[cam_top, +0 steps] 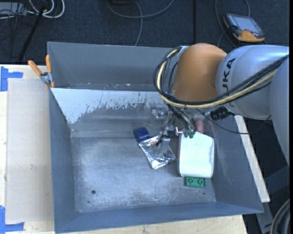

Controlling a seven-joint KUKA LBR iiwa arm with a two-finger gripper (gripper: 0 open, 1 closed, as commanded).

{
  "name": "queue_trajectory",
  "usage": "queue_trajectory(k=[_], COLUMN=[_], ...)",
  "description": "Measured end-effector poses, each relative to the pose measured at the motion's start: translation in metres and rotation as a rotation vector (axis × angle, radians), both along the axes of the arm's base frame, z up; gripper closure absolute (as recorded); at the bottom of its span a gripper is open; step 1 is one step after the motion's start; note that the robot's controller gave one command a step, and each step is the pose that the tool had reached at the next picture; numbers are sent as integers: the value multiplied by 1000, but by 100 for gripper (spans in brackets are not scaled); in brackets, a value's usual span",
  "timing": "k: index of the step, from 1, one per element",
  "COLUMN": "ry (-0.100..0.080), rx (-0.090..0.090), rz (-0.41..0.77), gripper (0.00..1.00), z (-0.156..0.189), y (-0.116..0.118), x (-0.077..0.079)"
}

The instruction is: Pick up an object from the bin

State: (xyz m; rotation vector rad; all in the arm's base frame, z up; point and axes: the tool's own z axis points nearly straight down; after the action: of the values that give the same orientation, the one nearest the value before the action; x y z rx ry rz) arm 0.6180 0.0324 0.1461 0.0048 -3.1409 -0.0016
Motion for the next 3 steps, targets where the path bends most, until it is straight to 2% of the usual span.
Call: queue_trajectory(k=[1, 2, 3], ry=[7, -4, -2], rx=[-1, -1, -1], rz=[-102, -100, -100], gripper=[0, 100, 0], z=[-81, -74, -76], y=[-37, -37, -36], x=[-10, -7, -8])
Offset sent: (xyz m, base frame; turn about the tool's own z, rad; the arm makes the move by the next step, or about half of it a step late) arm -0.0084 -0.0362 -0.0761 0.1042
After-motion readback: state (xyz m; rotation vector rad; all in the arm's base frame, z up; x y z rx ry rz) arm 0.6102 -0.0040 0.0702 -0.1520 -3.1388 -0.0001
